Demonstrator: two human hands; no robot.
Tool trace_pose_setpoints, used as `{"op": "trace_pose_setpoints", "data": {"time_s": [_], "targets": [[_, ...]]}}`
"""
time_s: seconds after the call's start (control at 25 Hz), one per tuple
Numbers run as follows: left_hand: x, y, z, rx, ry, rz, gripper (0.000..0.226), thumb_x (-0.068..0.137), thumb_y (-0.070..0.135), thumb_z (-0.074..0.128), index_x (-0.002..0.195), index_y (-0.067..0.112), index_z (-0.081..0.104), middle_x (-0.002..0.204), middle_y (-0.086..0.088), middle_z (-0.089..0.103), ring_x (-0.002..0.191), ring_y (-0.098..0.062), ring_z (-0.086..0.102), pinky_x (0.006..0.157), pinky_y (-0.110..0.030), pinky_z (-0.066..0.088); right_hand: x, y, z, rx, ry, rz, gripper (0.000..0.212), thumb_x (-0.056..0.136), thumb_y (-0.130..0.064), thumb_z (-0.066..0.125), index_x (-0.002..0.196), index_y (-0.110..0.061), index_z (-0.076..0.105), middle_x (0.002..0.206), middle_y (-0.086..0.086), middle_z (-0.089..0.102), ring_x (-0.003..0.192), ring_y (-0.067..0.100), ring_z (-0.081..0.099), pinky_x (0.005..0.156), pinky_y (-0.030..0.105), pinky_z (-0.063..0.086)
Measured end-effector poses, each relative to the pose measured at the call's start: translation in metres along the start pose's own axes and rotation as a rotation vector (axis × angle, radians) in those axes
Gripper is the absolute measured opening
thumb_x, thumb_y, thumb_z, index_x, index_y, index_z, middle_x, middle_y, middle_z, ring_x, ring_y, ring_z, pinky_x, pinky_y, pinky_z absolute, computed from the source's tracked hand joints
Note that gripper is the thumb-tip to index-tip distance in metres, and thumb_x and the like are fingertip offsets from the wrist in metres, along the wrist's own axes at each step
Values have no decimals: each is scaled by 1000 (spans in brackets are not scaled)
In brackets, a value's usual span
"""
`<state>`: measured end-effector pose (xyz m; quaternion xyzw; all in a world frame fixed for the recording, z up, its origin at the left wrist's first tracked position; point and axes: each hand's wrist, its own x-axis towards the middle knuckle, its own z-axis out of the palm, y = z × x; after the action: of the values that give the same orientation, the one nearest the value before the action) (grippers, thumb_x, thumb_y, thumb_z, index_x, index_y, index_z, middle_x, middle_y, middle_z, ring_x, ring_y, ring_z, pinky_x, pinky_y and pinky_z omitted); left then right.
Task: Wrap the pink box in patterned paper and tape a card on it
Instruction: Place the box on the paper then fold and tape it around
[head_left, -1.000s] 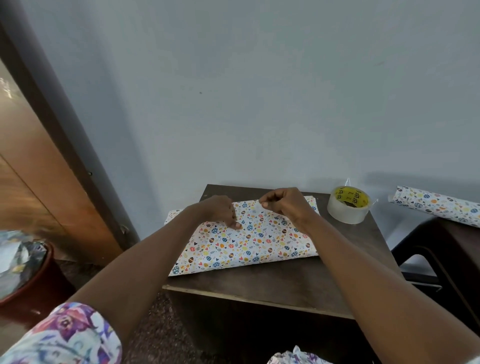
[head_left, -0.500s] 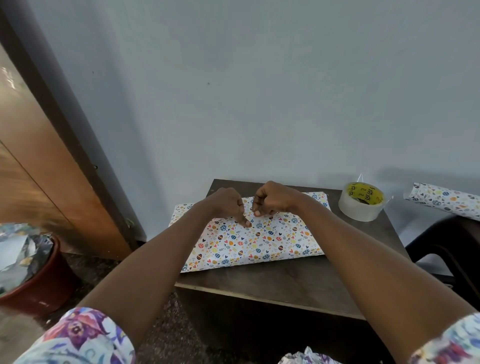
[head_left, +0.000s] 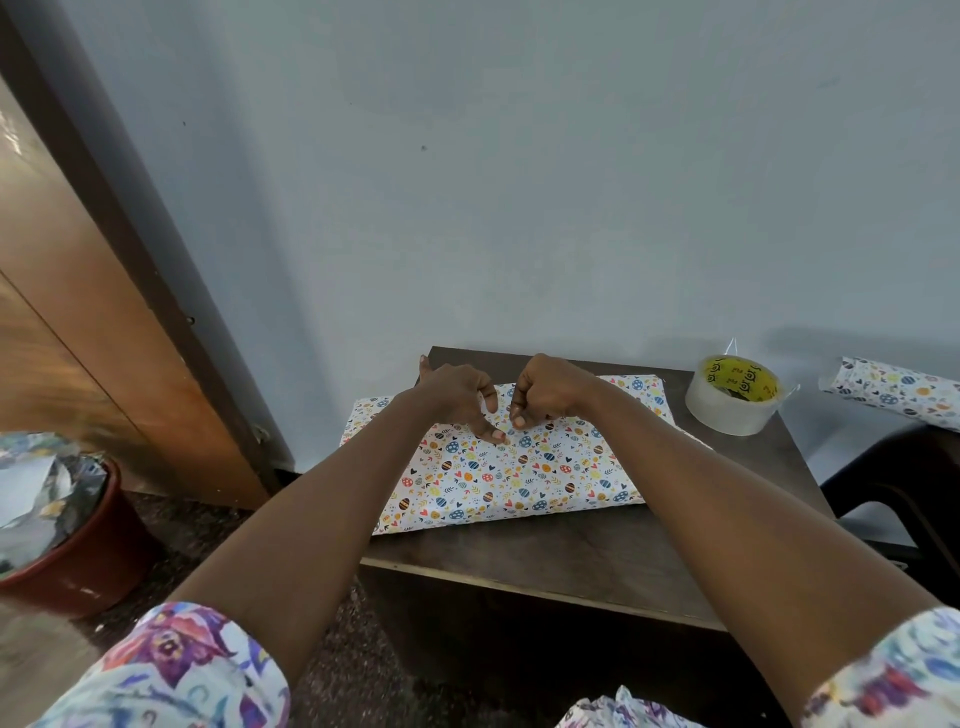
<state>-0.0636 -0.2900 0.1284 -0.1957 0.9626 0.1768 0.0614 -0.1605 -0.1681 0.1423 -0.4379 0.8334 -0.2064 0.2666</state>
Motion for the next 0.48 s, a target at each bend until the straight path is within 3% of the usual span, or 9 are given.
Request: {"op": "trace_pose_setpoints", "data": {"time_s": [0.12,0.2,0.32,0.4,0.48], "targets": [[-1,-3,2,-10,7,21,45,66,48,77,96,18,62,107,4,63,123,-19,46,109,-57,-12,3,-2,4,-106,15,-20,20,77,-5,73,95,2,71,91,11,70,80,15,59,75,30,49],[-1,-5,2,-1,4,28,46,66,49,77,97,19,62,109,4,63,124,-19,45,109,-57,-12,3,-2,6,-121,30,-17,18,78,-6,73,94,2,71,92,12,71,72,12,58,67,25,47],[0,-5,1,23,-5,36,47,67,50,76,99,20,62,107,5,62,124,-19,45,108,-58,-12,6,-1,8,-87,45,-3,11,82,-3,67,91,2,71,72,3,68,58,4,55,53,16,42],[0,-5,1,24,-10,37,46,67,50,76,99,20,62,100,7,60,124,-18,45,109,-58,-13,5,-1,8,-90,54,-9,11,81,0,66,91,3,71,70,1,66,61,6,57,55,17,44],[0,-5,1,28,-16,33,46,67,51,75,99,20,61,100,7,60,123,-18,46,109,-57,-12,4,-2,9,-143,58,-37,11,78,0,69,88,0,72,82,7,70,70,11,59,65,23,48]]}}
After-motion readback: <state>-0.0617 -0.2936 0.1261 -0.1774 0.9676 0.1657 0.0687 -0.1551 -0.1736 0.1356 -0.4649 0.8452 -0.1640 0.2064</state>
